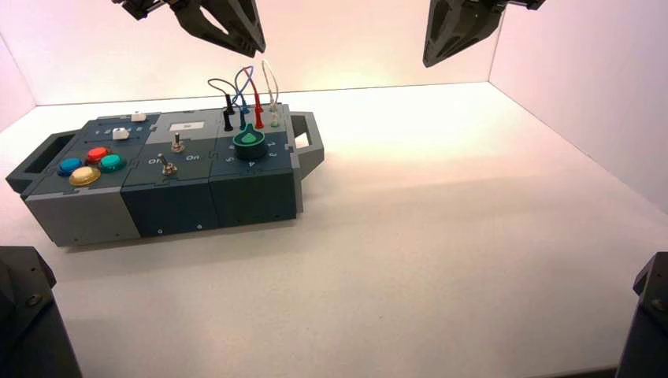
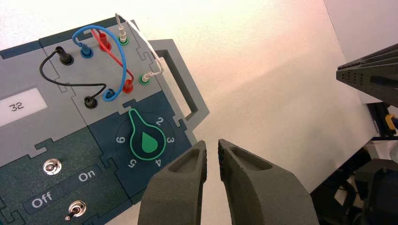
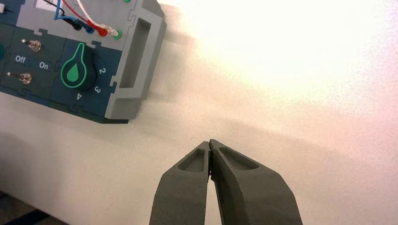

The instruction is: Move the left gripper to the left.

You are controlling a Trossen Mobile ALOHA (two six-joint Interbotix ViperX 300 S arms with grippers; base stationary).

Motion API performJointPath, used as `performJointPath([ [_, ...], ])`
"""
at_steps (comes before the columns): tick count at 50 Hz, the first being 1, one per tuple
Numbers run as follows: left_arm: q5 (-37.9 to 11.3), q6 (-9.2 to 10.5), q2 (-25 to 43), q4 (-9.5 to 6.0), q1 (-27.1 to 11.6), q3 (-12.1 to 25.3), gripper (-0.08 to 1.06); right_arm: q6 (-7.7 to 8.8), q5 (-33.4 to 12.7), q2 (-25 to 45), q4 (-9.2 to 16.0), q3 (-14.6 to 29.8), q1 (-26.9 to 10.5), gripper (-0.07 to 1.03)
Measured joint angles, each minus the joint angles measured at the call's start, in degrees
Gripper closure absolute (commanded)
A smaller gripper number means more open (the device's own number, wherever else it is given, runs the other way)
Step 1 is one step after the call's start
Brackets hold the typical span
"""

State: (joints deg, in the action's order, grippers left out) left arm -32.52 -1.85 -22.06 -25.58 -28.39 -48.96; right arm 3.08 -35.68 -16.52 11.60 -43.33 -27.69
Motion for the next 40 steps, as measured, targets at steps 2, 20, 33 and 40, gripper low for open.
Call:
performJointPath([
  [2, 0.0, -0.09, 0.0, 0.00, 0.1, -0.1, 0.82, 0.00, 0.0, 0.0, 0.0, 0.0, 0.0, 0.98],
  [20, 0.1, -0.09, 0.0, 0.00, 0.0, -0.1, 0.82, 0.00, 0.0, 0.0, -0.1, -0.1, 0.0, 0.98],
  [33, 0.4, -0.09, 0.0, 0.09, 0.1, 0.1, 0.82, 0.00, 0.0, -0.1, 0.0, -0.1, 0.0, 0.98],
  [40, 0.5, -0.18, 0.0, 0.35, 0.1, 0.1, 0.82, 0.00, 0.0, 0.0, 0.0, -0.1, 0.0, 0.98],
])
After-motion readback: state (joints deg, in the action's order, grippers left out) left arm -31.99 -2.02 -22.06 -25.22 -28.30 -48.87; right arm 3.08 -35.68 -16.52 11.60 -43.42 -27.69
